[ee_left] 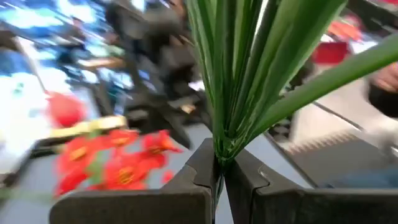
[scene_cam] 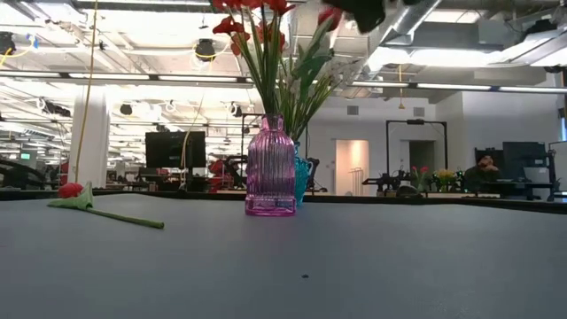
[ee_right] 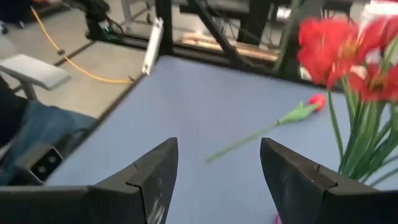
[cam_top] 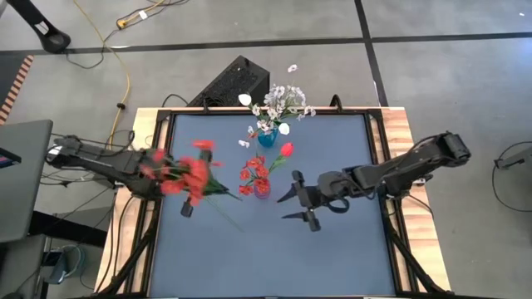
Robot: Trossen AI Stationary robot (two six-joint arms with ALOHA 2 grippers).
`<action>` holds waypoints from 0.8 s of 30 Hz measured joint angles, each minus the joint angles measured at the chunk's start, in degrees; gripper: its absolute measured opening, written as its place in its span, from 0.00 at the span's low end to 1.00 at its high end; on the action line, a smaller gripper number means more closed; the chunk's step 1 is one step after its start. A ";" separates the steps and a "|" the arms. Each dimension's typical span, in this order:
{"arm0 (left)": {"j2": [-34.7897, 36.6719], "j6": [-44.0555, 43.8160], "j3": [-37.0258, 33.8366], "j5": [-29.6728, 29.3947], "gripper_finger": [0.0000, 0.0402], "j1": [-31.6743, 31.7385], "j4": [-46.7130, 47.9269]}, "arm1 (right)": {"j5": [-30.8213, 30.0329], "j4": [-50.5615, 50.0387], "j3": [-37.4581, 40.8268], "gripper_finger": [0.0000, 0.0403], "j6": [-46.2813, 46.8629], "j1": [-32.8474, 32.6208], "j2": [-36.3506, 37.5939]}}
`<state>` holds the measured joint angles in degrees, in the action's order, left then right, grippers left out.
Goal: Sort flowers into vase by color
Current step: Put the red flowers into the purple vase
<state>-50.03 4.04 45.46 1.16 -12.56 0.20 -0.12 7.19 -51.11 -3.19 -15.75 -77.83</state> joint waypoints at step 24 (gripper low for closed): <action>-34.25 5.84 27.69 17.64 0.04 2.03 13.36 | 0.00 14.84 0.00 0.63 -5.72 -2.10 -3.29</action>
<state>-84.29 9.88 73.14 18.80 -10.52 13.57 -0.12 22.03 -51.11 -8.90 -17.85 -81.11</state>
